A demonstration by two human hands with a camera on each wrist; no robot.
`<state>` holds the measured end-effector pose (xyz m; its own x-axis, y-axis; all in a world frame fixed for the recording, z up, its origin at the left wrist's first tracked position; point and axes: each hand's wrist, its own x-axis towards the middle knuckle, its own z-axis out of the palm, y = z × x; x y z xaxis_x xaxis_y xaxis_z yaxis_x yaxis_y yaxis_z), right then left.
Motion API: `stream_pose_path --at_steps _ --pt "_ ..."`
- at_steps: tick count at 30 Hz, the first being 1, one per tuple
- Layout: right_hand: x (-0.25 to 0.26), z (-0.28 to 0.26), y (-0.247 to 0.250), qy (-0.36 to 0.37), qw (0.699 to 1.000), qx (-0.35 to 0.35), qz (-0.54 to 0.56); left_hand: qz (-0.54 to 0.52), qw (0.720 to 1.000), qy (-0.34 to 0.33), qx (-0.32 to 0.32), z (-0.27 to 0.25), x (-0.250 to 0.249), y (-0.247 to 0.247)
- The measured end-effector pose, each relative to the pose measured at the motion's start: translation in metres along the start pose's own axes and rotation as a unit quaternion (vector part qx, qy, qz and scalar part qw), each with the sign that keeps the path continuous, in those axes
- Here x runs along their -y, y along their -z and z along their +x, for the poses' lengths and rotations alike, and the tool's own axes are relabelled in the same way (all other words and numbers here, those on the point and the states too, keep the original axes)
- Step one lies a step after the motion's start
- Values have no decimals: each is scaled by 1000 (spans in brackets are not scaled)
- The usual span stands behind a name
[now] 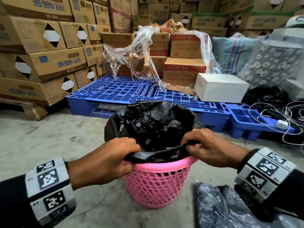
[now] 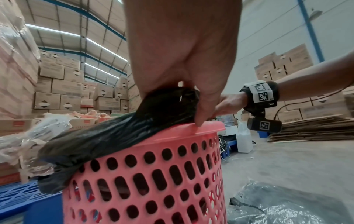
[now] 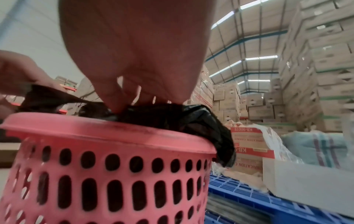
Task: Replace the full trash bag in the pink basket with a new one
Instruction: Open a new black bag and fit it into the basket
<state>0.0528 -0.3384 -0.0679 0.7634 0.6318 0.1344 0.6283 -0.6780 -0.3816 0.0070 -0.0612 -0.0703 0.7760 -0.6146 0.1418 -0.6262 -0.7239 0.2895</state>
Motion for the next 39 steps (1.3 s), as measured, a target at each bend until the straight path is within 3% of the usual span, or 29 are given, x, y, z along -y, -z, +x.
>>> stream_pose_path --at_steps 4,10,16,24,27,30,33,36,38,39 --pt "5 -19 2 50 997 11 -65 66 997 -18 -23 -7 0 -5" --pt "-1 -35 -23 95 982 -65 -150 214 974 -55 -47 -19 -10 -17" --pt "-4 -47 -43 132 951 -160 -229 324 934 -143 -53 -33 -13 -29" --pt "-9 -57 -55 166 931 -129 -297 381 901 -194 -75 -36 -20 -39" --pt "-10 -53 -60 147 932 -109 -313 404 892 -201 -40 -37 -17 -48" --pt "-18 -54 -67 123 938 -57 -320 406 898 -163 33 -37 -12 -53" --pt "-25 -60 -67 110 952 -22 -286 321 937 -102 89 -32 -3 -46" --pt "-21 -59 -46 84 968 -126 -199 184 979 -89 11 -29 -2 -25" --pt "-10 -51 -27 82 965 -191 -162 151 978 -103 -95 -24 0 -12" --pt "-5 -44 -21 87 965 -192 -158 167 974 -98 -121 -20 6 -9"
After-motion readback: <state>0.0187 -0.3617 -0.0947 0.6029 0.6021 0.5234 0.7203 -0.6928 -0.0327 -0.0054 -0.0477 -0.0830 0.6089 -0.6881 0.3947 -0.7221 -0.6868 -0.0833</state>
